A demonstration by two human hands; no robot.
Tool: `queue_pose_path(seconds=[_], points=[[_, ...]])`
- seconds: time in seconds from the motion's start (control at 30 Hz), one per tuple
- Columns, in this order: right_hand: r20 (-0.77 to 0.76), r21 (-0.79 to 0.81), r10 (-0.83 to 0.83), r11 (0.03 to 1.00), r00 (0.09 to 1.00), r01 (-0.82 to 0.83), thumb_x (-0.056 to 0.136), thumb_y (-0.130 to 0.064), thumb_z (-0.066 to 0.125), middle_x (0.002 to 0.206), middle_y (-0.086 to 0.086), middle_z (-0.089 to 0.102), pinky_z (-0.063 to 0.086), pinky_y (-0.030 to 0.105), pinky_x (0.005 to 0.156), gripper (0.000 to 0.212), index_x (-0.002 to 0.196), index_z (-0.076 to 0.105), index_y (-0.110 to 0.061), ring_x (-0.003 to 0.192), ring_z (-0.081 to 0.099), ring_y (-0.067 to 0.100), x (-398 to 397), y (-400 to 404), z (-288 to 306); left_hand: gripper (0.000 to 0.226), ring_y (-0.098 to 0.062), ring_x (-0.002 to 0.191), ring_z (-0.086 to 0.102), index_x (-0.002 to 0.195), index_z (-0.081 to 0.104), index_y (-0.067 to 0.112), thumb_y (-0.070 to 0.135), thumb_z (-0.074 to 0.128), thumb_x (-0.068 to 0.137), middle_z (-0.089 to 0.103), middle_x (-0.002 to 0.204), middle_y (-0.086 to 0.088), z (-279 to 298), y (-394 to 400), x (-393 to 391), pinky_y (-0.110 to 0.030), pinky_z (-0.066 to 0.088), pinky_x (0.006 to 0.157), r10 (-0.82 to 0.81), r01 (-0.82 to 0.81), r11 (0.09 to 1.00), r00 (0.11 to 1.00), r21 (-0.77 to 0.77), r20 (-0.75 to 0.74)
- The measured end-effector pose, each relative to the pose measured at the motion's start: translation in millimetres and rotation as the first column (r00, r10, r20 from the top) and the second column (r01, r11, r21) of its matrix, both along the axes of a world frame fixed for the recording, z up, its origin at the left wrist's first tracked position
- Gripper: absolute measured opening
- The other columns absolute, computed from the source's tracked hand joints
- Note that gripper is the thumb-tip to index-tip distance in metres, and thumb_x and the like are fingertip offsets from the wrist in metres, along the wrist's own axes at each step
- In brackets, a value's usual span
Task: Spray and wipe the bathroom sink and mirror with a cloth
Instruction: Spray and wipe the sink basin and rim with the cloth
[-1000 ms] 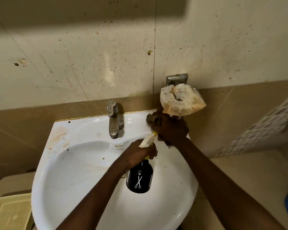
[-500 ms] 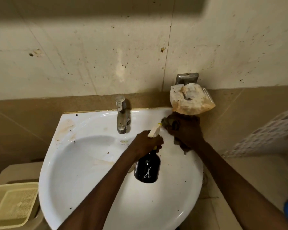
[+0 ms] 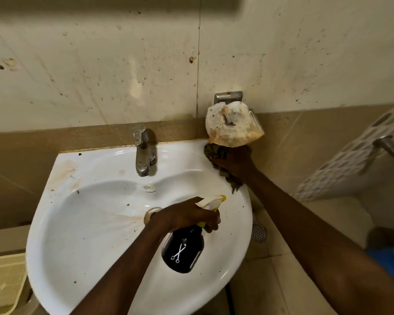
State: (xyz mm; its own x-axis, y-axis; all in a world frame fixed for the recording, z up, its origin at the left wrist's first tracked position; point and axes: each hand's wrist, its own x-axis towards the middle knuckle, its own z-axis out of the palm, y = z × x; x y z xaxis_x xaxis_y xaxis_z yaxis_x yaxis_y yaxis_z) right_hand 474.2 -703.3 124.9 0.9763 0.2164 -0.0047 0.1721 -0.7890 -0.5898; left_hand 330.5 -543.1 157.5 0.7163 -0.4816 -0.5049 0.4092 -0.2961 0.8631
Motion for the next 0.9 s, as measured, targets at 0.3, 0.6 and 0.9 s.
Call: queue_pose_path(seconds=[0.3,0.6,0.9], points=[[0.185,-0.128,0.241,0.967,0.953,-0.220,0.061,-0.053,0.053,0.115,0.013,0.056,0.038,0.053,0.093,0.046,0.101,0.060,-0.031,0.112,0.050,0.039,-47,-32,-4,0.028,-0.022,0.082,0.066,0.087,0.067,0.010,0.031,0.065,0.069,0.070,0.085,-0.007,-7,10,-7,-0.034,0.052,0.085,-0.022,0.022,0.999,1.000,0.035,0.013],[0.164,-0.240,0.328,0.928,0.931,-0.284,0.063,-0.050,0.062,0.121,0.017,0.055,0.033,0.045,0.092,0.052,0.105,0.068,-0.019,0.110,0.049,0.040,-39,-35,15,0.049,-0.025,0.070,0.064,0.084,0.067,-0.003,0.043,0.064,0.068,0.070,0.071,-0.010,0,2,-1,-0.042,0.053,0.076,-0.090,0.056,0.980,0.981,0.192,0.173],[0.170,-0.324,0.248,0.928,0.954,-0.183,0.071,-0.059,0.054,0.113,0.014,0.060,0.043,0.049,0.087,0.050,0.104,0.067,-0.023,0.105,0.053,0.039,-45,-25,12,0.012,-0.014,0.074,0.063,0.089,0.067,0.006,0.016,0.063,0.087,0.067,0.075,0.008,-3,1,-19,-0.017,0.049,0.067,-0.151,0.124,0.978,0.976,0.169,0.154]])
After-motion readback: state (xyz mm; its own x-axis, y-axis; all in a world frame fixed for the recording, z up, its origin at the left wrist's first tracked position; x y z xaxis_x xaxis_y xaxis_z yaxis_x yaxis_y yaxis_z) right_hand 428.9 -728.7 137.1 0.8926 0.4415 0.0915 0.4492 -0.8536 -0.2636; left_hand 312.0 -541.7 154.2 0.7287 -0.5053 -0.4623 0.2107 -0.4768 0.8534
